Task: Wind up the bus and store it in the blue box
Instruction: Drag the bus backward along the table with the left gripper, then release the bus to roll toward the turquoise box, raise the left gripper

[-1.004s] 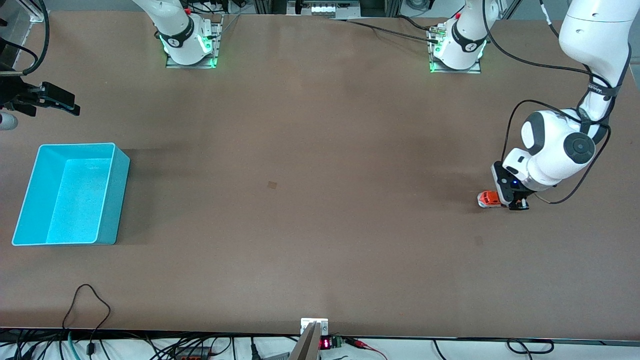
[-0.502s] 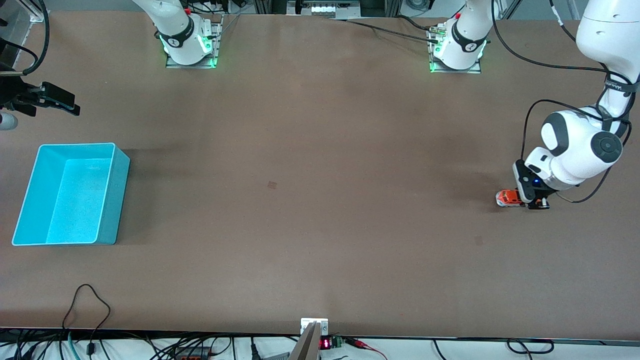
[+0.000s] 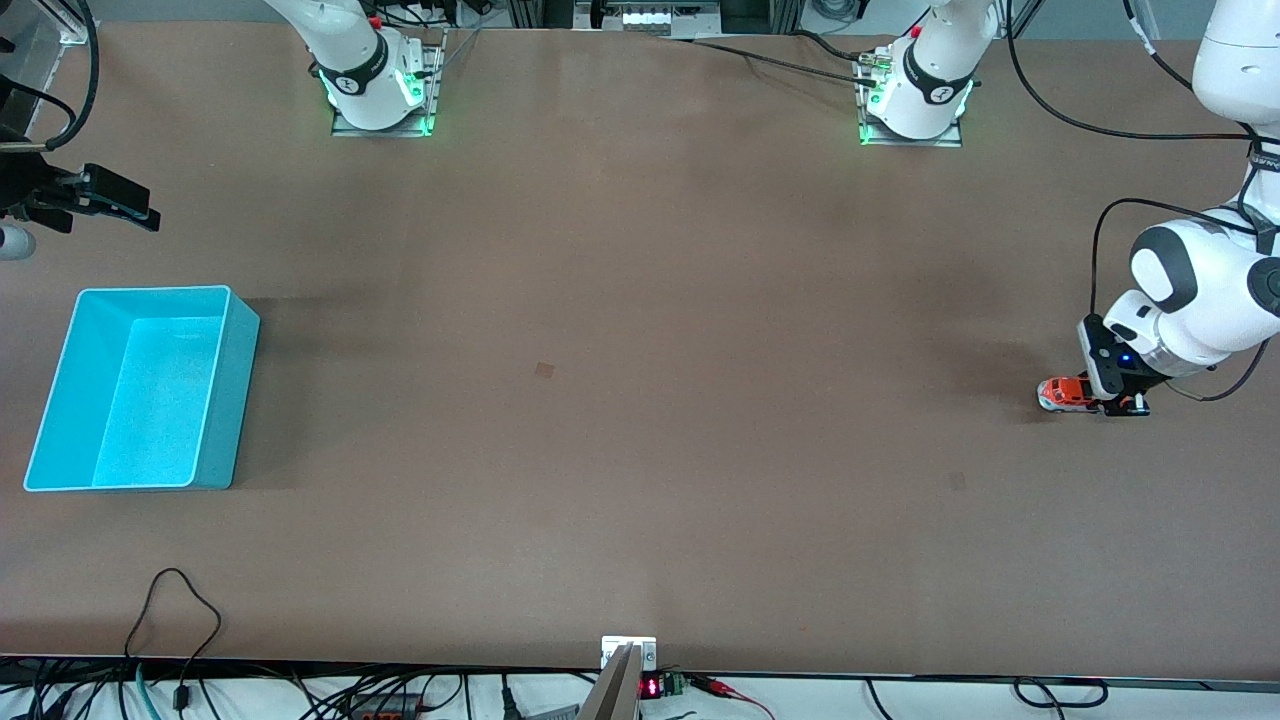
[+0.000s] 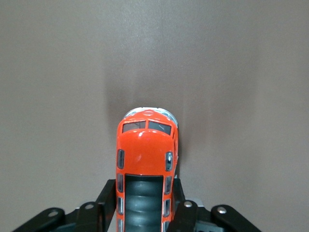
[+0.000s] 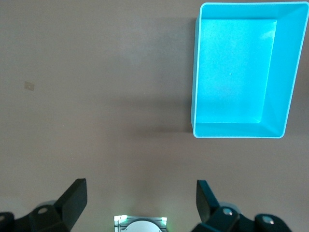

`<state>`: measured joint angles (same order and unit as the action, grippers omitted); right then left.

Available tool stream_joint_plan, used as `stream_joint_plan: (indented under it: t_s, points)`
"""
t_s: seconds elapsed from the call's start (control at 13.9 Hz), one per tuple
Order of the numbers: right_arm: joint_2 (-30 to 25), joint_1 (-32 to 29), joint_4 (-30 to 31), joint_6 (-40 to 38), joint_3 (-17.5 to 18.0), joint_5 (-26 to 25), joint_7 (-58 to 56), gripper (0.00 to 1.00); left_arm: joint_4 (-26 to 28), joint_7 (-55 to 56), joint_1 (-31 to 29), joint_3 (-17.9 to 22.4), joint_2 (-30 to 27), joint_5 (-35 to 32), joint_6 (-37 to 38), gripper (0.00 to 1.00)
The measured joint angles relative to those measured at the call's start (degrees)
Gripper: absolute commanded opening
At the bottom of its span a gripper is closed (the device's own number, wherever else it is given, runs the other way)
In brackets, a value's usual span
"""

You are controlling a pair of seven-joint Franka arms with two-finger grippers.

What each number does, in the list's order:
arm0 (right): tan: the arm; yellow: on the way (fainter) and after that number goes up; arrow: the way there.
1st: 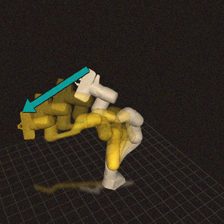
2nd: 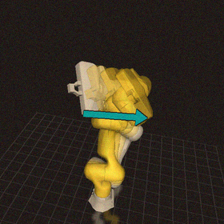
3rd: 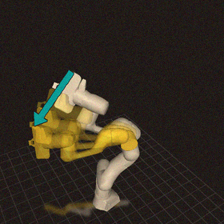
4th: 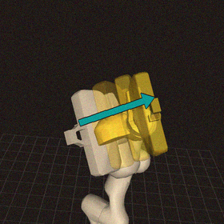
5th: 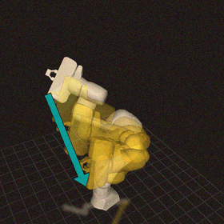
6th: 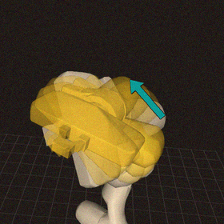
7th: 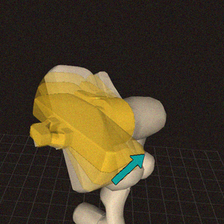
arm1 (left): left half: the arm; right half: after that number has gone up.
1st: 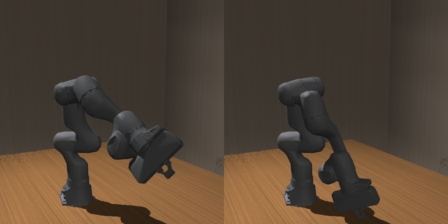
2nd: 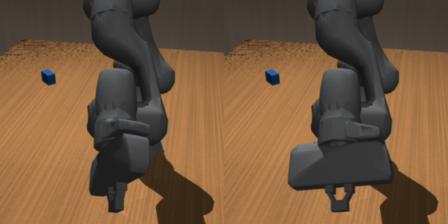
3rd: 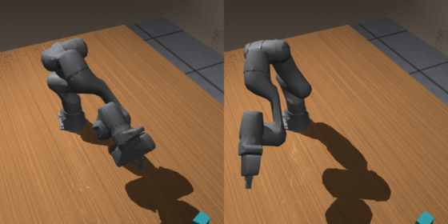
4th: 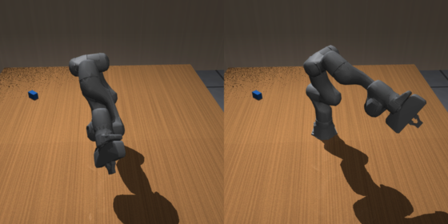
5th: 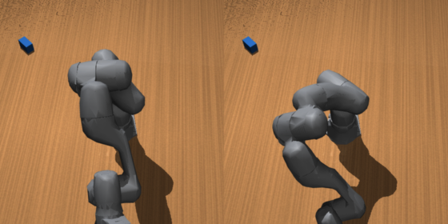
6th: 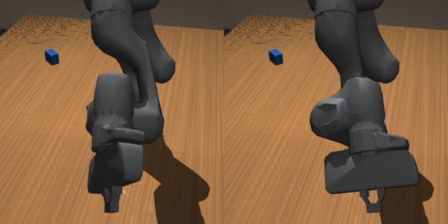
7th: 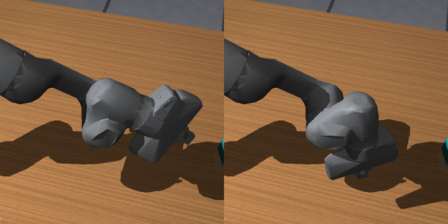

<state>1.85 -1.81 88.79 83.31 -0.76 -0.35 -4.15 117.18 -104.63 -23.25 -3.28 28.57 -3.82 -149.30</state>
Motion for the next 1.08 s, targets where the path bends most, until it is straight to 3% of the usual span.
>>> stream_joint_plan:
  t_s: [0.29,0.72,1.08]
  points:
    - [0.0,0.0,0.0,0.0,0.0,0.0,0.0,1.0,-0.7,-0.4,-0.07,-2.62,1.2,-0.01,5.64,1.0]
    - [0.0,0.0,0.0,0.0,0.0,0.01,0.0,1.0,-2.31,-0.4,-0.02,-7.7,-6.4,-0.01,15.9,1.0]
    - [0.0,0.0,0.0,0.0,0.0,0.01,0.0,1.0,-3.31,2.9,1.29,-10.41,-8.82,0.06,16.86,1.0]
